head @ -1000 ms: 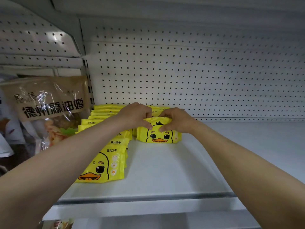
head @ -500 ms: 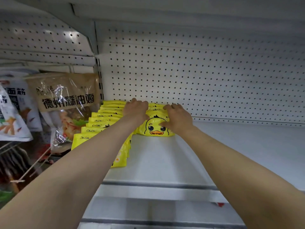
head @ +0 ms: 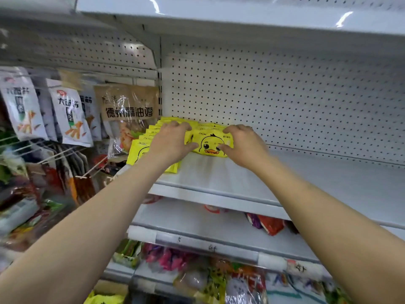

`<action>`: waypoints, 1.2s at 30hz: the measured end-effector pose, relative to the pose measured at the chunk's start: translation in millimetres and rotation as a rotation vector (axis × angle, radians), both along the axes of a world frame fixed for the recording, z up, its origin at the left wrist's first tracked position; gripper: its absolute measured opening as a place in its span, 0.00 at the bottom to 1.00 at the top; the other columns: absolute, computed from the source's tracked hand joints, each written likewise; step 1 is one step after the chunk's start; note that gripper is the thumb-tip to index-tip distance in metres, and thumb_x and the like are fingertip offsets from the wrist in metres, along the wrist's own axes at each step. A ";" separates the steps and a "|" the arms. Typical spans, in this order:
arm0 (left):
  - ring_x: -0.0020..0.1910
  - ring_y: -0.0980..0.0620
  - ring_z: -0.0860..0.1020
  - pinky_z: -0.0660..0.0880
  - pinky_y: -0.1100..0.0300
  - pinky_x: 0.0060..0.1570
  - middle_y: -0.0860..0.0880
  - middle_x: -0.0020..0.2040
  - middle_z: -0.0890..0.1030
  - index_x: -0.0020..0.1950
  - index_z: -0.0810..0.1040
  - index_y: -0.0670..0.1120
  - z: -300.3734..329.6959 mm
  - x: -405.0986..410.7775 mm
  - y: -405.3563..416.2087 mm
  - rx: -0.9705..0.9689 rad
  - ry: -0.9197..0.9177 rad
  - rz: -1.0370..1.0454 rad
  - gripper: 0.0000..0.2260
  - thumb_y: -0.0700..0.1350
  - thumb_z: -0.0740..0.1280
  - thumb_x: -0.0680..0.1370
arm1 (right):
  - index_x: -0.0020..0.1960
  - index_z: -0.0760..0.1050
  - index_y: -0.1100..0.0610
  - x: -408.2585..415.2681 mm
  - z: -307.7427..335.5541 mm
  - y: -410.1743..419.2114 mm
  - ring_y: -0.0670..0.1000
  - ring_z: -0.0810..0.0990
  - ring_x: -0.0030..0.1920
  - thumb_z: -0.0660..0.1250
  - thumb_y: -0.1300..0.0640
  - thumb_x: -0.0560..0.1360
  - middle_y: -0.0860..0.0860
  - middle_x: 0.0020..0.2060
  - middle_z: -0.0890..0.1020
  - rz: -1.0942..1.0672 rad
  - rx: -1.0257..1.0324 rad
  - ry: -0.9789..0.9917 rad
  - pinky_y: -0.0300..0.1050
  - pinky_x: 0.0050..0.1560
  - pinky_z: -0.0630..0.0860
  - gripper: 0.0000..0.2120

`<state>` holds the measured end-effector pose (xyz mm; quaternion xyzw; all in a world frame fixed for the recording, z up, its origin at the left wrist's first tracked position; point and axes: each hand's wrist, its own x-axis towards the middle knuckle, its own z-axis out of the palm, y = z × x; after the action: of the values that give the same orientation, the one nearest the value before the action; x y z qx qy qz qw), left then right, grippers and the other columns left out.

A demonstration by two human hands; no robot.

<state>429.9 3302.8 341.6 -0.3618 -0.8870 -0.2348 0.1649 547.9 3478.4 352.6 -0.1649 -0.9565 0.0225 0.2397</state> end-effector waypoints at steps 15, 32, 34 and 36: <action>0.61 0.40 0.72 0.74 0.46 0.55 0.45 0.62 0.75 0.67 0.73 0.49 -35.6 122.2 -209.3 -0.146 0.142 0.331 0.23 0.60 0.65 0.76 | 0.71 0.70 0.52 54.6 -39.2 -183.3 0.56 0.65 0.71 0.62 0.42 0.78 0.52 0.71 0.70 0.431 -0.008 -0.008 0.50 0.70 0.63 0.25; 0.64 0.42 0.70 0.71 0.46 0.60 0.46 0.64 0.74 0.66 0.71 0.48 -128.5 -19.4 -418.1 -0.250 -0.038 0.463 0.22 0.59 0.64 0.77 | 0.73 0.65 0.50 -117.5 -125.2 -390.1 0.53 0.61 0.74 0.59 0.40 0.80 0.49 0.74 0.66 0.587 -0.092 -0.288 0.50 0.71 0.63 0.25; 0.63 0.41 0.70 0.72 0.46 0.58 0.45 0.63 0.74 0.66 0.71 0.47 -152.1 -47.4 -441.3 -0.277 -0.086 0.459 0.22 0.58 0.63 0.77 | 0.73 0.65 0.51 -146.4 -150.3 -412.5 0.53 0.63 0.73 0.59 0.41 0.80 0.49 0.73 0.67 0.572 -0.109 -0.353 0.50 0.70 0.64 0.25; 0.63 0.41 0.70 0.72 0.45 0.58 0.45 0.62 0.74 0.65 0.72 0.48 -179.7 -71.5 -461.6 -0.293 -0.158 0.448 0.21 0.58 0.64 0.77 | 0.72 0.66 0.50 -169.9 -180.1 -430.6 0.54 0.66 0.71 0.60 0.41 0.80 0.49 0.71 0.69 0.537 -0.132 -0.422 0.50 0.67 0.67 0.24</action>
<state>358.4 2841.2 162.0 -0.1571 -0.9795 -0.0894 0.0890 378.0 3047.7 172.5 0.0764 -0.9907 0.1120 0.0112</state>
